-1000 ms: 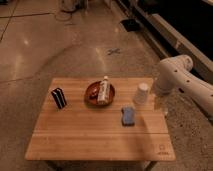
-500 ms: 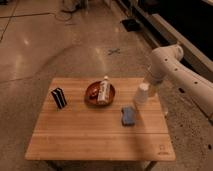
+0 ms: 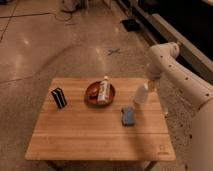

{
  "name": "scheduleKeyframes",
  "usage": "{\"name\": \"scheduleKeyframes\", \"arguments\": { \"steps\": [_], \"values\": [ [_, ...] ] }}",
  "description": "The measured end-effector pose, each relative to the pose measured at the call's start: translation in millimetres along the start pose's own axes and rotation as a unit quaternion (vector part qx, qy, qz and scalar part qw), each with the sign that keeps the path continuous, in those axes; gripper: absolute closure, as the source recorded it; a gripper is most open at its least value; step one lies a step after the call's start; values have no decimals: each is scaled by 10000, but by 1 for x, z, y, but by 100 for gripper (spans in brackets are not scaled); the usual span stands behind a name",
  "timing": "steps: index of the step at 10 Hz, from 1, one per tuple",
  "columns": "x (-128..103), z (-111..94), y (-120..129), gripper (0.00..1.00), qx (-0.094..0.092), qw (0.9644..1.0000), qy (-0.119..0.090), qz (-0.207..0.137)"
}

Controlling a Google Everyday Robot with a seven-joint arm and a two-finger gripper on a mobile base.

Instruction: Place the ceramic cup over the eraser

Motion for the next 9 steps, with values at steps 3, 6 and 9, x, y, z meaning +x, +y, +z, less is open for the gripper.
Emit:
{"name": "scheduleKeyframes", "arguments": {
  "steps": [3, 6, 9],
  "values": [
    [-2, 22, 1, 35, -222, 9997, -55, 3],
    [-5, 40, 3, 35, -419, 9991, -85, 8],
    [-6, 54, 0, 39, -492, 9988, 21, -12]
  ]
}}
